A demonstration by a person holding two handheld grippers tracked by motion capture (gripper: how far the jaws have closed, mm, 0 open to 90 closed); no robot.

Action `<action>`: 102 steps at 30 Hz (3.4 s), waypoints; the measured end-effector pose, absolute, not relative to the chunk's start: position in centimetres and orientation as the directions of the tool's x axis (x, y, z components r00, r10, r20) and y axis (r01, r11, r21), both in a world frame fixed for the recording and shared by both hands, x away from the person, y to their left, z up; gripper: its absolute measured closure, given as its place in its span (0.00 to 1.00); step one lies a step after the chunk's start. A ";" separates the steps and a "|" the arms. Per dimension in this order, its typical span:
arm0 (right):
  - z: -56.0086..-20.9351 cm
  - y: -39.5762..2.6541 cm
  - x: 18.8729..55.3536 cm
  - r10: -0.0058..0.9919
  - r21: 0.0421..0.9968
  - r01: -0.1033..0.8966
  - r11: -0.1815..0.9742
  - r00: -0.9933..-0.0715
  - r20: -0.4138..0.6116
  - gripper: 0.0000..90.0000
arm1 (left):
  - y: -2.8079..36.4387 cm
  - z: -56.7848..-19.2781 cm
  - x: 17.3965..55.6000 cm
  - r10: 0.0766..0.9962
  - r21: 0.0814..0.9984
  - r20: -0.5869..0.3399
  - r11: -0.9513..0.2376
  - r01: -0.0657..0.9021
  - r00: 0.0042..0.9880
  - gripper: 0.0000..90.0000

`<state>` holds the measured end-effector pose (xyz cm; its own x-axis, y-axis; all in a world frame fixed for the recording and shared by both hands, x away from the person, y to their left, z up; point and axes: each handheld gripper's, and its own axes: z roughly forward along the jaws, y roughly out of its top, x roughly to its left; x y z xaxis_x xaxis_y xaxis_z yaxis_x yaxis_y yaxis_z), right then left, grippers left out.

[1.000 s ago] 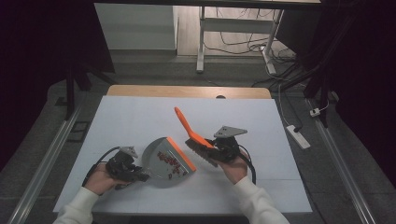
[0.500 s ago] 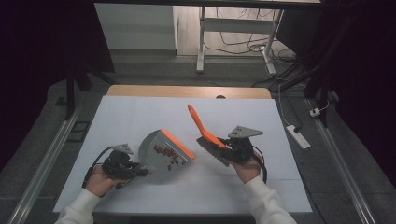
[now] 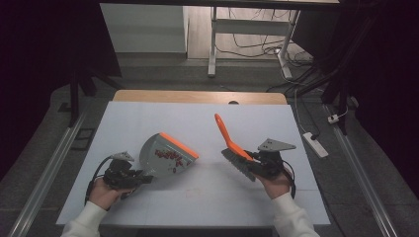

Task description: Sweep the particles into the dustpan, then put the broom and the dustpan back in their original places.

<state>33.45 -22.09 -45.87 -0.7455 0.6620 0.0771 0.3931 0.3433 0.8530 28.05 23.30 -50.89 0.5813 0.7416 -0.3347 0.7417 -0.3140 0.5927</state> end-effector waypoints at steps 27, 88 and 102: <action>-47.1 -26.5 31.0 0.726 0.830 0.489 0.268 -0.669 0.160 0.78 | 24.9 -52.0 26.1 0.849 0.607 -0.348 -0.119 0.786 0.398 0.69; -50.2 -29.4 34.6 0.823 0.710 0.645 0.283 -0.543 0.167 0.60 | 24.4 -53.1 25.6 0.932 0.590 -0.316 0.046 0.806 0.179 0.53; -50.5 -29.9 35.3 0.865 0.702 0.661 0.266 -0.486 0.130 0.45 | 25.0 -51.9 24.7 0.931 0.641 -0.290 0.018 0.767 0.221 0.43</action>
